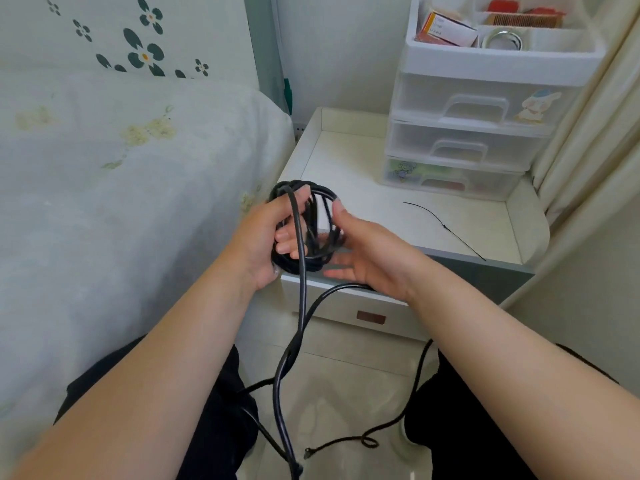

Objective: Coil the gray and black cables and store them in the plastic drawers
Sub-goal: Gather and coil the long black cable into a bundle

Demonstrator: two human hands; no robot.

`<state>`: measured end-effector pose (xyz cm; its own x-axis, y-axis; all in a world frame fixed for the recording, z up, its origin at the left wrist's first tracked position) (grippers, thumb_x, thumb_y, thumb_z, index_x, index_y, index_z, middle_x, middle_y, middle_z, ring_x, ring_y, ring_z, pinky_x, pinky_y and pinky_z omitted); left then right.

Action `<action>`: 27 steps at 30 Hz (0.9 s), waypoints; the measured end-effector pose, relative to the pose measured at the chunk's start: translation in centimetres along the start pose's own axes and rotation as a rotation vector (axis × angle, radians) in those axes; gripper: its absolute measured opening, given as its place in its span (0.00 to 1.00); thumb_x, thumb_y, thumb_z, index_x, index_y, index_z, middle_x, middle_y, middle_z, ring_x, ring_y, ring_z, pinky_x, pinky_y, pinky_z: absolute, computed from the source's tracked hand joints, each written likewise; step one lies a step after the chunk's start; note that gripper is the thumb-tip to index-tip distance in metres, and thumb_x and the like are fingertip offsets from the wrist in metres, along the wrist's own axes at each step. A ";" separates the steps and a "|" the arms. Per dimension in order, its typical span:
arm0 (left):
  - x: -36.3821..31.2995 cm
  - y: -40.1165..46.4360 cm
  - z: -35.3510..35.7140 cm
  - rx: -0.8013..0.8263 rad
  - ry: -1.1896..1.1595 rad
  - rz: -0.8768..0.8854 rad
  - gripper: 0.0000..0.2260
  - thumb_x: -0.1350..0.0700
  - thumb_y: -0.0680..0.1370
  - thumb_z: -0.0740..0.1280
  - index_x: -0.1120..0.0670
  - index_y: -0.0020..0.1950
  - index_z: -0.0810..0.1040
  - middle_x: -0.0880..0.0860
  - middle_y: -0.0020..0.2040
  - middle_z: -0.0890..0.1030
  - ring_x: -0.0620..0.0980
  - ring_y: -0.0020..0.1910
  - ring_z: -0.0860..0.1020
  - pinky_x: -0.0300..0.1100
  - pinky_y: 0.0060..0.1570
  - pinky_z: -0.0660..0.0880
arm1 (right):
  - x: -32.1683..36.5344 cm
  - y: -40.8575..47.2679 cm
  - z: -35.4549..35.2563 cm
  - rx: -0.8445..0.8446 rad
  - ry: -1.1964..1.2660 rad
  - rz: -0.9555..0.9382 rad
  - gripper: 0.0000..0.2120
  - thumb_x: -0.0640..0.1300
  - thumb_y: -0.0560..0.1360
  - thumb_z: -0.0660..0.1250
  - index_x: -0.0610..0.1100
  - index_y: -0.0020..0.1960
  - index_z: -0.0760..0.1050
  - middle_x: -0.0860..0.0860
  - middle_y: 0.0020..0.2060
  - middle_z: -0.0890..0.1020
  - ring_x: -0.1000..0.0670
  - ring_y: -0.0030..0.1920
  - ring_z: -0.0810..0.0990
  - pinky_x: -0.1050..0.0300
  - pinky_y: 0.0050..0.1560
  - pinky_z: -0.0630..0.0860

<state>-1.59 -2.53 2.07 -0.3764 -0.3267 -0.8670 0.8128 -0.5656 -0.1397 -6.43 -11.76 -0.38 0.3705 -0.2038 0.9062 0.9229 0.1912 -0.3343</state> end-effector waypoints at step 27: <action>-2.8 2.2 -1.1 -0.525 1.310 0.249 0.16 0.49 0.79 0.61 0.59 0.37 0.72 0.53 0.30 0.73 0.53 0.31 0.72 0.45 0.34 0.66 | -1.7 -2.3 4.0 0.168 0.180 -0.035 0.10 0.47 0.79 0.59 0.41 0.52 0.72 0.47 0.32 0.79 0.50 0.29 0.78 0.55 0.36 0.81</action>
<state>1.73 -2.05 3.67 0.2370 0.7109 -0.6622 0.9714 -0.1636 0.1720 -9.59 -7.99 -0.08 0.3648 -0.3781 0.8509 0.9108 0.3345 -0.2419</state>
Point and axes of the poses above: each hand's wrist, its own y-axis towards the middle knuckle, its own z-axis out of the palm, x = y × z, the point moved 8 cm from there along y, towards the middle knuckle
